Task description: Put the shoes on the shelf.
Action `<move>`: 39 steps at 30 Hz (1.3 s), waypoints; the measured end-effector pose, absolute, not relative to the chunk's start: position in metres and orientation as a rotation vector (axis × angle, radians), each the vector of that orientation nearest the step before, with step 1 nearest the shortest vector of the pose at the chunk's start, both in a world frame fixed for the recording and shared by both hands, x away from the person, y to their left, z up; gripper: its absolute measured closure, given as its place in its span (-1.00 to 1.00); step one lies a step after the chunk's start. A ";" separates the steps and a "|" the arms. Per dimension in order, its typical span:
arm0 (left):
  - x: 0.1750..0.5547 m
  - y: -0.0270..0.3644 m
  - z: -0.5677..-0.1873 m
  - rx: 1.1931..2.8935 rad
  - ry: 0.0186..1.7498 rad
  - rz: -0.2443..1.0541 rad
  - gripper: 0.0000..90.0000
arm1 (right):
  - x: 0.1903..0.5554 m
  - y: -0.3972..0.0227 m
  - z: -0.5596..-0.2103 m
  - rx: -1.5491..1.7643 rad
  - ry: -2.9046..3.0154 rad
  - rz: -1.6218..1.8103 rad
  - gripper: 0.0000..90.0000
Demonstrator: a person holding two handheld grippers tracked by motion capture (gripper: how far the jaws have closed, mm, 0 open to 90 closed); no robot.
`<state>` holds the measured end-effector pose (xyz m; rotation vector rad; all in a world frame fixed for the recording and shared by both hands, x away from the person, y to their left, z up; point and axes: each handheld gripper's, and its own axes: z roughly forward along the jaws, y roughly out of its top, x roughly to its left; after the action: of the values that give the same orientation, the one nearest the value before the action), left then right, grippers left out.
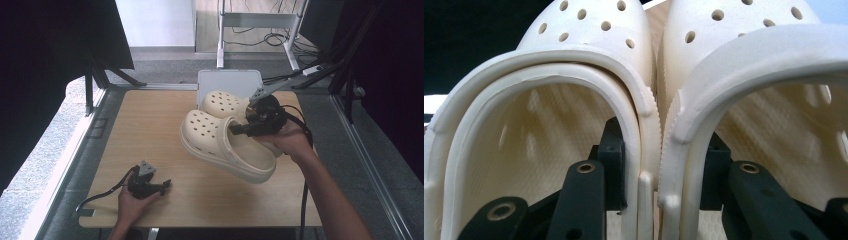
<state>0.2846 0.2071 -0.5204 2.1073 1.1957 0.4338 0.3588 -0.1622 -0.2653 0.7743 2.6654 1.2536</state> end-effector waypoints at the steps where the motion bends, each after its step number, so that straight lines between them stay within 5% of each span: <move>1: 0.285 0.207 -0.520 2.107 1.196 0.434 -0.57 | 0.361 -0.162 -0.264 0.781 2.660 1.255 0.46; 39: 0.285 0.207 -0.520 2.110 1.192 0.434 -0.58 | 0.465 -0.144 -0.260 1.034 2.490 1.160 0.46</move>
<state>0.2846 0.2074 -0.5204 2.1097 1.1923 0.4343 0.4655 -0.1438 -0.2604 1.0341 2.4903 1.1599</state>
